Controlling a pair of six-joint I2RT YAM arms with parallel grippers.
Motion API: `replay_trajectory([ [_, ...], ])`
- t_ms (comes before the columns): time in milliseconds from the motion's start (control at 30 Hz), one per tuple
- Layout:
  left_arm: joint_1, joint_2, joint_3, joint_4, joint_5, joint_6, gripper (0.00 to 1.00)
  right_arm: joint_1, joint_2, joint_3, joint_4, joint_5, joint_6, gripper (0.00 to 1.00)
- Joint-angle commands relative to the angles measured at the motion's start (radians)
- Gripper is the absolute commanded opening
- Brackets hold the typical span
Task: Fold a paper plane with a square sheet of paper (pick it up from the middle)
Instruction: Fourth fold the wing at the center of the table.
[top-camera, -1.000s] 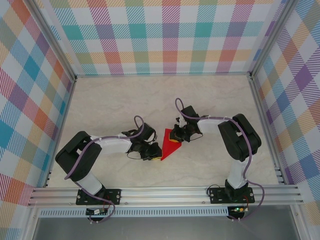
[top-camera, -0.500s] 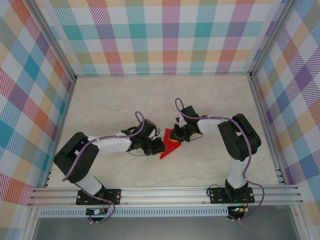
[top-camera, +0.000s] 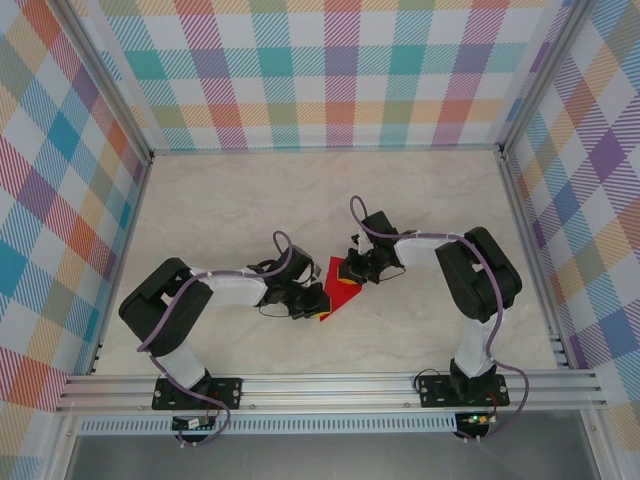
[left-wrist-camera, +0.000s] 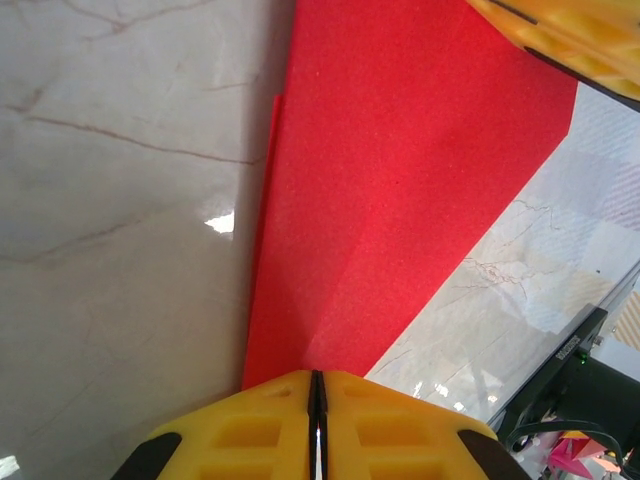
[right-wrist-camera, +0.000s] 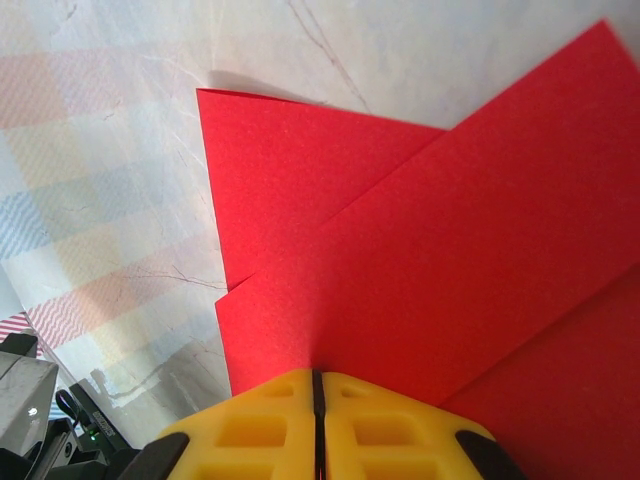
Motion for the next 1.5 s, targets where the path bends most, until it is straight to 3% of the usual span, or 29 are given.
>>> replay_trajectory([
  [0, -0.007, 0.018, -0.016, 0.015, 0.012, -0.013, 0.11, 0.005, 0.085, -0.032, -0.059, 0.124, 0.002, 0.08],
  [467, -0.006, 0.03, -0.027, 0.0, -0.007, -0.021, 0.1, 0.007, -0.043, -0.015, -0.036, 0.036, -0.005, 0.1],
  [800, -0.007, 0.001, -0.02, 0.005, 0.013, -0.023, 0.1, 0.063, -0.167, -0.032, -0.058, 0.004, 0.02, 0.13],
  [1233, -0.008, -0.01, -0.022, 0.01, 0.011, -0.026, 0.11, 0.1, -0.048, -0.042, 0.025, -0.014, 0.067, 0.12],
  [1467, -0.007, -0.099, 0.005, -0.007, -0.04, -0.028, 0.15, 0.1, -0.013, -0.065, 0.015, 0.022, 0.053, 0.11],
])
